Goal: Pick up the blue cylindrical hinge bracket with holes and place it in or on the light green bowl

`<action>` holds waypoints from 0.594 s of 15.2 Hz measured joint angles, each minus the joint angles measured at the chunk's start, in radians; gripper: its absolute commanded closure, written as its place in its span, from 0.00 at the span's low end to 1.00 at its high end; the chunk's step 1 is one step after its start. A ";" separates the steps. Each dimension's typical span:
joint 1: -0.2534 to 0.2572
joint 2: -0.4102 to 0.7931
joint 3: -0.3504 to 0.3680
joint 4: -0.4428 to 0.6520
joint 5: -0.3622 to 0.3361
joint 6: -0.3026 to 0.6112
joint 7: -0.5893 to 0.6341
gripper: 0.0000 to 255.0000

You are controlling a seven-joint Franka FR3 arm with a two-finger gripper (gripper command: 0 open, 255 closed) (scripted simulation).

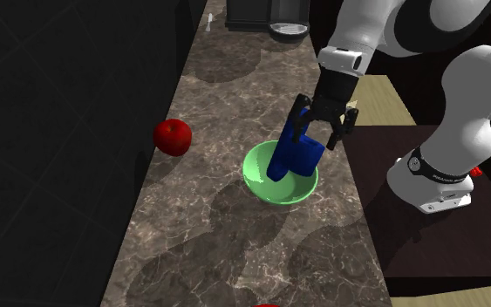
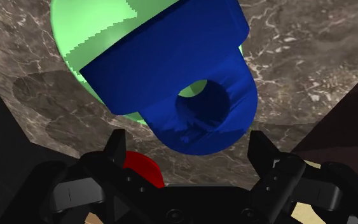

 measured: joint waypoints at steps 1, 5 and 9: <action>0.005 0.004 -0.003 -0.001 0.002 0.006 -0.002 0.00; 0.010 0.006 -0.004 -0.002 0.005 0.012 -0.002 0.00; 0.010 0.004 -0.003 -0.003 0.006 0.009 -0.001 1.00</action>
